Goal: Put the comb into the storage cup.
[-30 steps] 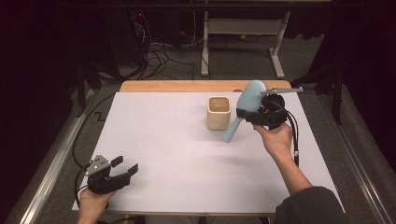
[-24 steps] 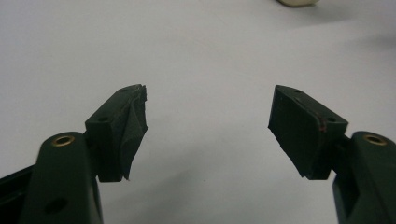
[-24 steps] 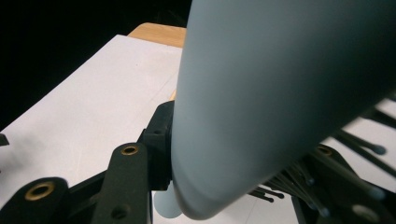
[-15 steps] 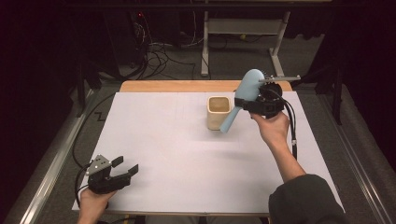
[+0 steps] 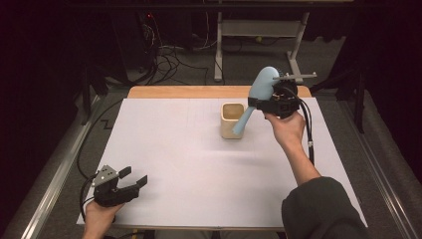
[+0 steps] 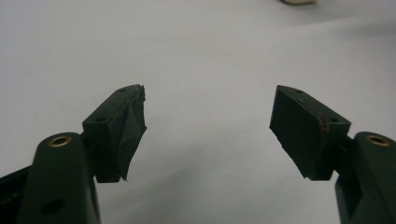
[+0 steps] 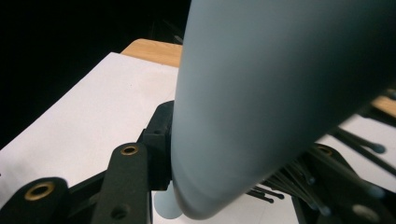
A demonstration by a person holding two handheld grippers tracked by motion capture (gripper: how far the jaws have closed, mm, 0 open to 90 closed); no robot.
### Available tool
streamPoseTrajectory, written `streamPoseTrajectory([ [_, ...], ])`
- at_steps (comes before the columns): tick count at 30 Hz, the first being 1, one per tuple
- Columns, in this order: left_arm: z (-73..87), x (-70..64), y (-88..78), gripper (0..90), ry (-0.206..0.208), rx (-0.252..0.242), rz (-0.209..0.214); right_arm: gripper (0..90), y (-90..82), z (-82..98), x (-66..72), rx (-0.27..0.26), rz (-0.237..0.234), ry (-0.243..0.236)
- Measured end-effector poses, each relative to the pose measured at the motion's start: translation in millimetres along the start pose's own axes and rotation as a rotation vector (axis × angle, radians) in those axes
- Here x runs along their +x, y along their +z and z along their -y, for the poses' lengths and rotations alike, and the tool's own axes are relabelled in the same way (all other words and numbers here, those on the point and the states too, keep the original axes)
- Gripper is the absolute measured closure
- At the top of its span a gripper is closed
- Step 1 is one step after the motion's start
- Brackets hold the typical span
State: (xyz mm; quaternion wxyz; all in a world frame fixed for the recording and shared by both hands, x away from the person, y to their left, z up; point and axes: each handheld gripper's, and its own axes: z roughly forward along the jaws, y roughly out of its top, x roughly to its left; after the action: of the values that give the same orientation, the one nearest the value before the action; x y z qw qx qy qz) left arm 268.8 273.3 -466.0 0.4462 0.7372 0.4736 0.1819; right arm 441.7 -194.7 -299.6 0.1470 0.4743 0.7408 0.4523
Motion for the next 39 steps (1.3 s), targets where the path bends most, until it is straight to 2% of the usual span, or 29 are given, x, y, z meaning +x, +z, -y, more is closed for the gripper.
streamPoseTrajectory([
  [24,0.1,0.9,-0.3,27.3,-0.004,-0.004,0.004,54.8,12.3,-31.1,-4.3,-0.025,0.06,0.022],
  [39,0.3,0.8,0.0,27.3,-0.006,-0.003,0.004,54.6,29.9,-35.8,-2.9,-0.024,0.098,0.013],
])
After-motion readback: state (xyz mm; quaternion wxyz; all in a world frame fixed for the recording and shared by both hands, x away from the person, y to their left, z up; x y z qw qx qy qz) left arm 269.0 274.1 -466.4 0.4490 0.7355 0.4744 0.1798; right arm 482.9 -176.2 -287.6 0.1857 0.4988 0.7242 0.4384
